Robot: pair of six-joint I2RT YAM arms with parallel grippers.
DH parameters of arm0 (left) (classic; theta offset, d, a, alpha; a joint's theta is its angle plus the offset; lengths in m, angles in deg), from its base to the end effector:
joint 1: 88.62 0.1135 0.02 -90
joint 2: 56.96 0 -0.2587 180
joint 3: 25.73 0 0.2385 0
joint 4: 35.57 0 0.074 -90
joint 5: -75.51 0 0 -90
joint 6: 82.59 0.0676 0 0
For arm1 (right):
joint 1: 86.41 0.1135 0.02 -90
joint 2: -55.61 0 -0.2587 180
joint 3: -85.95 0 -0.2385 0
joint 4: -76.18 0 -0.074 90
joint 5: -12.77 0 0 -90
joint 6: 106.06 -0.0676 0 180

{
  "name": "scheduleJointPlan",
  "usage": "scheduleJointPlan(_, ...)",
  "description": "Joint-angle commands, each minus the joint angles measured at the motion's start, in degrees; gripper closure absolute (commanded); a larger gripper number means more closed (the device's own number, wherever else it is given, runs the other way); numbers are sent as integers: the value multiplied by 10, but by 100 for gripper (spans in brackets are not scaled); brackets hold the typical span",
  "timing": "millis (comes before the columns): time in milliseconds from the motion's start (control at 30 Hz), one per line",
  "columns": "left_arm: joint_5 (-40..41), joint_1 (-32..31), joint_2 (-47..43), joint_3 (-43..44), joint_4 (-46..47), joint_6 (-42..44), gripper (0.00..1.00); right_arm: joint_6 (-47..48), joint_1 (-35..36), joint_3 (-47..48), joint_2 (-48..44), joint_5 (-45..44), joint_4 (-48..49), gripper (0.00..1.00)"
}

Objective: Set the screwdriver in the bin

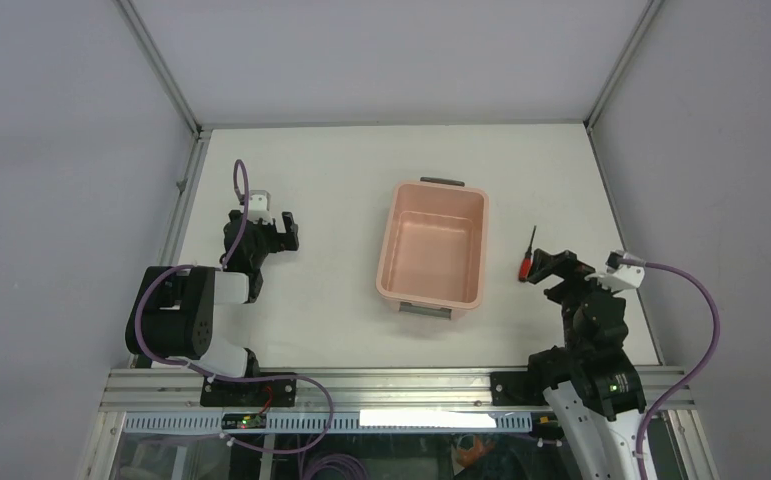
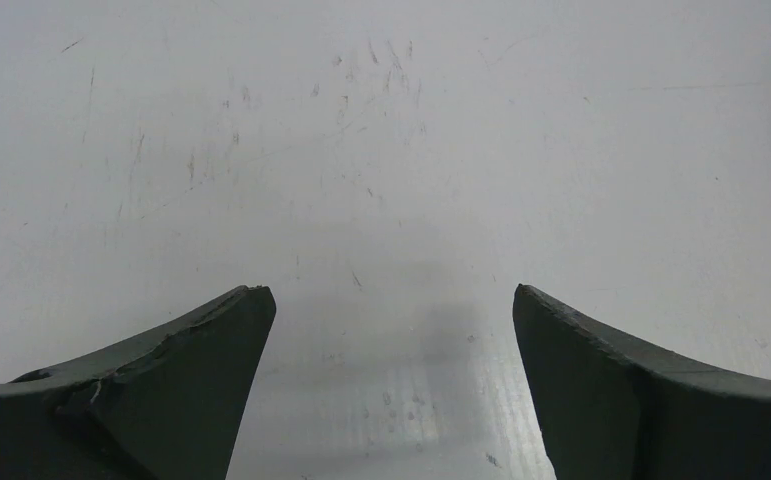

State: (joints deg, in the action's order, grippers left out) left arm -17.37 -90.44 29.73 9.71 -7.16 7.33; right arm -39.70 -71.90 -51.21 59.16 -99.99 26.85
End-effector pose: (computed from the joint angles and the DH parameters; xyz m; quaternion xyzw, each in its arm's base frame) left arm 0.2845 -0.0124 0.1308 0.0265 0.8325 -0.0301 0.5525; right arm 0.0846 -0.0051 0.2568 0.1862 0.7387 0.0630 0.6447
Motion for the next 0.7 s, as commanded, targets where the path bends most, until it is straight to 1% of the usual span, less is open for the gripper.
scheduleJointPlan(0,3,-2,-1,10,37,-6,1,-56,-2,24,13,-95,44,1)
scheduleJointPlan(67,2,-2,-2,10,37,-6,1,-38,-2,39,20,-84,66,1)
scheduleJointPlan(133,3,-2,-2,10,36,-6,1,32,-2,59,37,-16,114,1)
scheduleJointPlan(167,2,-2,-2,10,36,-6,1,42,-2,67,55,3,125,1)
scheduleJointPlan(233,3,-2,-2,10,36,-7,1,59,-2,118,118,6,129,1)
scheduleJointPlan(333,3,-2,-2,10,35,-6,1,65,-2,232,268,-36,42,1)
scheduleJointPlan(433,3,-2,-2,10,35,-6,1,55,-4,361,442,-79,-83,1)
scheduleJointPlan(500,3,-2,-3,10,35,-6,1,44,-22,436,549,-72,-159,1)
scheduleJointPlan(567,3,-2,-3,10,35,-6,1,44,-55,483,634,-15,-200,1)
scheduleJointPlan(600,2,-1,-2,10,35,-6,1,48,-72,493,671,40,-206,1)
scheduleJointPlan(667,3,-2,-2,11,35,-6,1,53,-106,496,734,105,-205,1)
